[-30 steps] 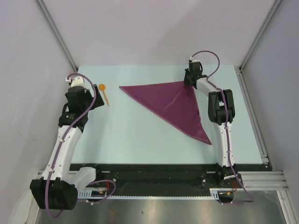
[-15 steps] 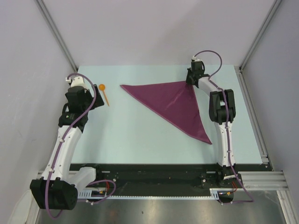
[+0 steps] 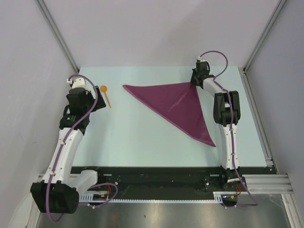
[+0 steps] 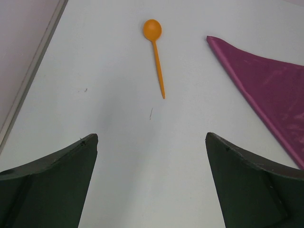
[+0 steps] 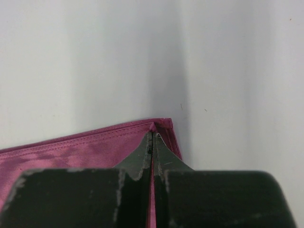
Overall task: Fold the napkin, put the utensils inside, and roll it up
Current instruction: Fold the napkin
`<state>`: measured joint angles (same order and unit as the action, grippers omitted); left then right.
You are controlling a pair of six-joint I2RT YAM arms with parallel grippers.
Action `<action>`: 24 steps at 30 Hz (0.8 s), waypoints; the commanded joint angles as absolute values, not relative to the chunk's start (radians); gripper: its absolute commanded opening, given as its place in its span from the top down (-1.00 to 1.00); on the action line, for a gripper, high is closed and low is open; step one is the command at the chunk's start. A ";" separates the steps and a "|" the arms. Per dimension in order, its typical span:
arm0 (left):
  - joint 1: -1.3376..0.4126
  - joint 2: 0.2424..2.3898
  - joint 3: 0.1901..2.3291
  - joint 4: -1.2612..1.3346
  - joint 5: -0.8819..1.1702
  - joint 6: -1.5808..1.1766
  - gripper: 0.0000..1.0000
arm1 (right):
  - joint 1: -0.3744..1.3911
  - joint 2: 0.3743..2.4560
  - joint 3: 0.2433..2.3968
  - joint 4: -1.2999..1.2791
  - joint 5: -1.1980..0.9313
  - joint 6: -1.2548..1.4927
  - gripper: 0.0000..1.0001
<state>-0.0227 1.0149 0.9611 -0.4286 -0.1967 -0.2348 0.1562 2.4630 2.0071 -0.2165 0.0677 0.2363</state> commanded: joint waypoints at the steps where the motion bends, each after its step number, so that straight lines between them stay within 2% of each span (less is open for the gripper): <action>1: -0.014 1.017 0.969 -0.408 -0.176 -0.238 -0.99 | 0.147 2.476 2.059 -0.215 0.086 0.252 1.00; 2: -0.014 1.017 0.969 -0.408 -0.176 -0.238 -0.99 | 0.144 2.474 2.060 -0.216 0.086 0.253 1.00; 4: -0.014 1.017 0.969 -0.408 -0.175 -0.238 -0.99 | 0.144 2.471 2.062 -0.219 0.078 0.255 0.82; 5: -0.014 1.016 0.969 -0.408 -0.175 -0.239 -0.99 | 0.146 2.464 2.062 -0.222 0.075 0.255 0.67; 6: -0.014 1.015 0.969 -0.407 -0.173 -0.239 -0.99 | 0.144 2.457 2.057 -0.224 0.060 0.252 0.38; 8: -0.014 1.015 0.969 -0.407 -0.172 -0.239 -0.99 | 0.146 2.438 2.052 -0.222 0.046 0.247 0.13; 9: -0.014 1.015 0.969 -0.405 -0.172 -0.239 -0.99 | 0.144 2.406 2.037 -0.216 0.031 0.239 -0.10; 12: -0.014 1.012 0.969 -0.406 -0.170 -0.239 -0.99 | 0.144 2.312 1.991 -0.198 0.015 0.229 -0.45; 15: -0.014 1.008 0.968 -0.407 -0.172 -0.241 -1.00 | 0.147 2.209 1.863 -0.180 0.015 0.224 -0.56; 19: -0.014 1.002 0.966 -0.403 -0.169 -0.239 -0.99 | 0.150 1.951 1.608 -0.170 0.023 0.255 -0.59; 20: -0.014 1.000 0.966 -0.405 -0.172 -0.239 -1.00 | 0.150 1.907 1.480 -0.170 0.029 0.282 -0.59; 24: -0.014 0.994 0.965 -0.402 -0.164 -0.244 -1.00 | 0.146 1.688 1.185 -0.219 0.110 0.366 -0.59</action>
<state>-0.0227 1.0153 0.9611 -0.4286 -0.1780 -0.2352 0.1497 1.8771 1.4090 -0.1806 0.0307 0.2722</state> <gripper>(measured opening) 0.996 0.795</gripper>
